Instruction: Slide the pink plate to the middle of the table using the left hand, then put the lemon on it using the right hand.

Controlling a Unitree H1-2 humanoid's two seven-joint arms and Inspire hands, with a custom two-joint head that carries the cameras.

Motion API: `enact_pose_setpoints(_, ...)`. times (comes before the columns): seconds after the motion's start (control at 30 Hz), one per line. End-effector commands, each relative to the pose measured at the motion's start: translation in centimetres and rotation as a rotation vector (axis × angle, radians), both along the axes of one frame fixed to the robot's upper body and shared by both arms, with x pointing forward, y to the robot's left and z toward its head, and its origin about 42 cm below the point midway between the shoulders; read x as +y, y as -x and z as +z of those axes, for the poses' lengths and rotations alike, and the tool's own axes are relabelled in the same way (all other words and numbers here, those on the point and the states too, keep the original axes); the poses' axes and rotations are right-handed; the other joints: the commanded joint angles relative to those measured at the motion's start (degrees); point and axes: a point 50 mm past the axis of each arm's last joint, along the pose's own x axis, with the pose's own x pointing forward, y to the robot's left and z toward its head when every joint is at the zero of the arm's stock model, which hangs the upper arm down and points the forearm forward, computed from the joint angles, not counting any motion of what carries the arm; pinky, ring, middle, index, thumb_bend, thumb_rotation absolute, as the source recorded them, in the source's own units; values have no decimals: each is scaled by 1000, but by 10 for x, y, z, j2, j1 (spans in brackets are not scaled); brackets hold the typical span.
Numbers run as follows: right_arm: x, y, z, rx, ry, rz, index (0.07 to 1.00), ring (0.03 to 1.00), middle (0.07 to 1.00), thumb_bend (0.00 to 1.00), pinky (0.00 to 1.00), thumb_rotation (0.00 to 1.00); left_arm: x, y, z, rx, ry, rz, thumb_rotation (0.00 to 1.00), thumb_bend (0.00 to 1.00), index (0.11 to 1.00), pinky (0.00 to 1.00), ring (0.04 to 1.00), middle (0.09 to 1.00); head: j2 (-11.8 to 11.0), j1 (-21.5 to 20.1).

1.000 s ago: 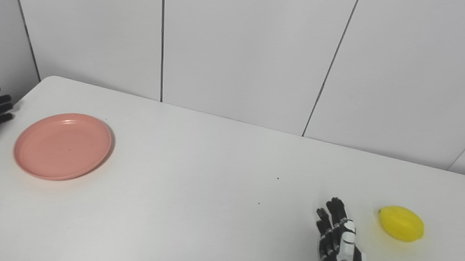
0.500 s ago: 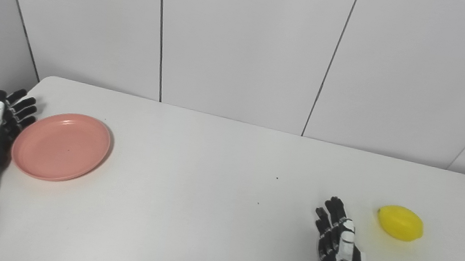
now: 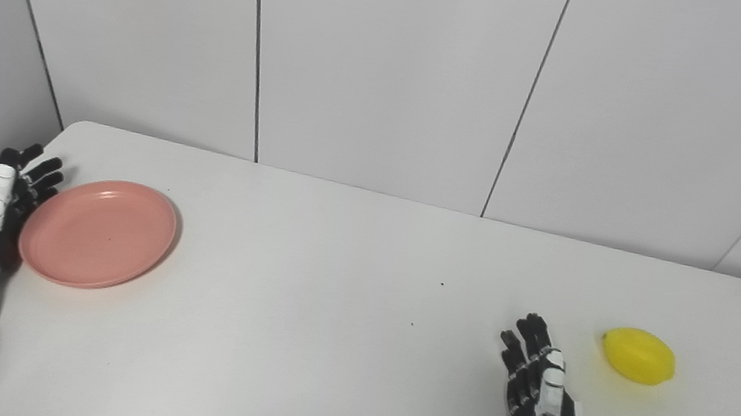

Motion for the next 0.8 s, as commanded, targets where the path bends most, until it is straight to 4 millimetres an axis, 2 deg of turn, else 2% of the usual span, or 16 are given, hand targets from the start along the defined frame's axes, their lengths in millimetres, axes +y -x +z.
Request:
enact_pose_setpoints(0.0,12,17,-29,87,-45,0,894,898,927,635,962,948,-7,-8,15,-36,-13,-24,855,1000,871,905,874,838,1,0)
enact_pose_setpoints(0.23,13,17,-29,84,-40,1,896,895,927,630,960,958,-23,-8,15,-34,19,-50,859,987,890,905,867,835,3,-1)
enact_pose_setpoints(0.77,14,16,-28,87,-47,6,901,890,924,620,964,957,-60,-14,28,-41,24,-77,876,986,863,911,864,837,4,-2)
